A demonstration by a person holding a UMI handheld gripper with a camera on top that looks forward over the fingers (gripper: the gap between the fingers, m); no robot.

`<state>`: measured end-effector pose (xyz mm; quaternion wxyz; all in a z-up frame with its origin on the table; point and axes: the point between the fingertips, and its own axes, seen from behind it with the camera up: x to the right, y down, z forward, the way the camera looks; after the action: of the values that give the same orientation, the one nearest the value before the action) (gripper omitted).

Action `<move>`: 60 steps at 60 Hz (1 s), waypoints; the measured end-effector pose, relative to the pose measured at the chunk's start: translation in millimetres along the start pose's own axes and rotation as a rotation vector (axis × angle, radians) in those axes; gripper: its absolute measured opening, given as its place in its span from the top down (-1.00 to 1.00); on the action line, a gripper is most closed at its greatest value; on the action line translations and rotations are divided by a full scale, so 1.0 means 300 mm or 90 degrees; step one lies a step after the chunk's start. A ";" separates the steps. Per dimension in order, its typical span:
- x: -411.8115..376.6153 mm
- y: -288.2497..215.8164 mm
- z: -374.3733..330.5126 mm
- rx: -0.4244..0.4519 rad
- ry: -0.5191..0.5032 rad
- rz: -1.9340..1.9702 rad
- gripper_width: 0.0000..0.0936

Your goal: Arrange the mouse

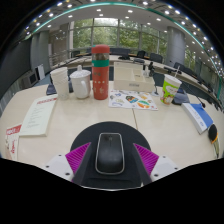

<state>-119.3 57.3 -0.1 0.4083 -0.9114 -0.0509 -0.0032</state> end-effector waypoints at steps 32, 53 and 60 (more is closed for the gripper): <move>0.028 0.003 -0.858 0.086 0.019 0.014 -0.83; 0.016 0.253 -1.278 0.107 0.030 0.010 -0.82; -0.004 0.247 -1.341 0.125 0.025 0.012 -0.82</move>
<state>-99.1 -291.4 213.0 0.4968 -0.8671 -0.0343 -0.0121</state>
